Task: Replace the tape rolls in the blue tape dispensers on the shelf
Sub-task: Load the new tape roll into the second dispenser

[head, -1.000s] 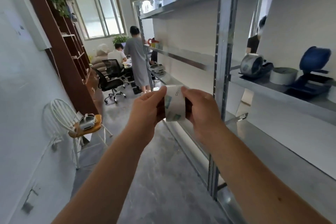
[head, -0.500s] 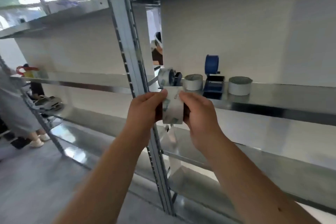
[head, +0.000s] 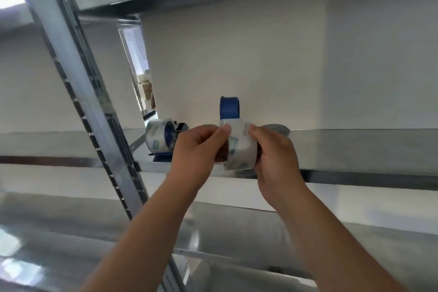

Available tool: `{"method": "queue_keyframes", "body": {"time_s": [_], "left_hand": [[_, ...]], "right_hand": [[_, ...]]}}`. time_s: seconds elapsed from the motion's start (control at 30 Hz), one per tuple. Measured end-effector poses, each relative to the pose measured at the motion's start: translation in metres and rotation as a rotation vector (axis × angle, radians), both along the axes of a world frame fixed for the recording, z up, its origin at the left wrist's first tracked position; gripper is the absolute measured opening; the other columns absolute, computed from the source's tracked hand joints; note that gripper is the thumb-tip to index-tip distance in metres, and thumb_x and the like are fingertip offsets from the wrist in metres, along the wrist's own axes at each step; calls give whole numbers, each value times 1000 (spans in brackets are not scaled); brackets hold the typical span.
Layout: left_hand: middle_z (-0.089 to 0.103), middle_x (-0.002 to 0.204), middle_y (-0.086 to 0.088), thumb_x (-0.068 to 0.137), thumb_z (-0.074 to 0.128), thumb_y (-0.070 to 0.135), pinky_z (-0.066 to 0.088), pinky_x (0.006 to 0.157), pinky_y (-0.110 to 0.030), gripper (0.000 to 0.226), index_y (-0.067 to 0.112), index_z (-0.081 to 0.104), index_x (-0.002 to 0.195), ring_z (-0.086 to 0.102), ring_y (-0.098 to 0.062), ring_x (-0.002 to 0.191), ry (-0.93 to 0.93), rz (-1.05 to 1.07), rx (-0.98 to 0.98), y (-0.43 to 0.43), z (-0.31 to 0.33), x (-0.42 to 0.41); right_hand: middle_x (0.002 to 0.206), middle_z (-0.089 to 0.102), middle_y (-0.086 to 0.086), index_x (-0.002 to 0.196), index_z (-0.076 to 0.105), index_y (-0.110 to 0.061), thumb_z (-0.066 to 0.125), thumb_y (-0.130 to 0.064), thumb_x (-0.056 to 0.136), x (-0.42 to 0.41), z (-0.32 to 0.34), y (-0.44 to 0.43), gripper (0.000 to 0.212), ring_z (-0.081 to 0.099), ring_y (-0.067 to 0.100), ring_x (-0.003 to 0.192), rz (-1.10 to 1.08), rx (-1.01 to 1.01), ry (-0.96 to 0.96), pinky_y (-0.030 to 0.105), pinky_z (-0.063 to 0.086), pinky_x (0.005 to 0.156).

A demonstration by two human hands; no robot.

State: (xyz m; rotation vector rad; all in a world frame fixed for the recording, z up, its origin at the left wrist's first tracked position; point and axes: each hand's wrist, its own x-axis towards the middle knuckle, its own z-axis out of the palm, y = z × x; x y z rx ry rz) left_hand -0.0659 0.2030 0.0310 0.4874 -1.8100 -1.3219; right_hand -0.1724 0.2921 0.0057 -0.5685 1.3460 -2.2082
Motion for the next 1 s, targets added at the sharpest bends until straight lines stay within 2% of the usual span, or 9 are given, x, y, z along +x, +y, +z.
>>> {"method": "queue_keyframes", "body": {"time_s": [0.07,0.13,0.3,0.37,0.43,0.53,0.67,0.83,1.0], "left_hand": [[81,79,-7,98,67,31,65,66,-28,27,26,83,77,79,-24,76,7,9,-10,-10,-1,-11],[81,77,0,98,65,34,62,62,-21,29,35,83,75,78,-15,71,36,27,-23,-19,0,-21],[73,91,32,91,62,54,57,63,-15,13,65,66,85,71,6,84,17,141,-199,-44,7,-43],[69,97,33,91,61,57,48,65,-8,6,63,60,90,61,20,90,-11,212,-262,-56,6,-53],[64,109,28,92,61,54,44,59,-3,10,59,55,97,55,27,95,-12,236,-254,-66,3,-65],[62,116,20,92,61,55,50,65,-7,16,54,54,106,64,10,97,15,195,-154,-82,-3,-81],[68,105,12,84,56,68,62,84,-48,41,35,60,108,70,-14,94,-7,163,60,-97,-4,-99],[72,87,3,92,57,59,63,79,-51,33,27,66,88,73,-24,87,-42,102,57,-109,1,-107],[75,88,-18,92,57,52,62,81,-61,45,9,71,86,73,-39,87,-48,-36,7,-119,1,-106]], "right_hand": [[103,79,15,96,79,-17,66,-29,96,-11,-4,-2,18,74,39,101,-26,-4,-15,65,58,92],[95,81,5,87,80,-22,64,-28,98,-23,-6,-4,20,76,31,94,-56,-4,-3,52,63,85],[106,78,6,112,74,-10,64,-29,100,-52,-4,-8,24,75,19,92,-105,-53,-40,26,58,65],[98,79,4,108,75,-10,65,-28,99,-58,-1,-12,22,76,13,81,-135,-75,-41,24,58,62],[100,77,6,110,75,-9,66,-29,99,-61,3,-18,24,75,16,84,-178,-65,-31,25,58,62],[99,75,10,99,76,-10,65,-27,99,-66,7,-28,21,72,22,89,-245,-32,22,26,58,65],[103,75,21,91,77,-6,64,-26,100,-67,10,-43,25,72,30,97,-283,-2,61,33,60,73],[92,72,14,89,70,2,62,-24,100,-71,16,-59,30,71,28,91,-335,38,75,39,57,76],[101,74,19,94,71,0,60,-30,101,-74,19,-74,33,70,36,105,-378,99,128,55,58,97]]}}
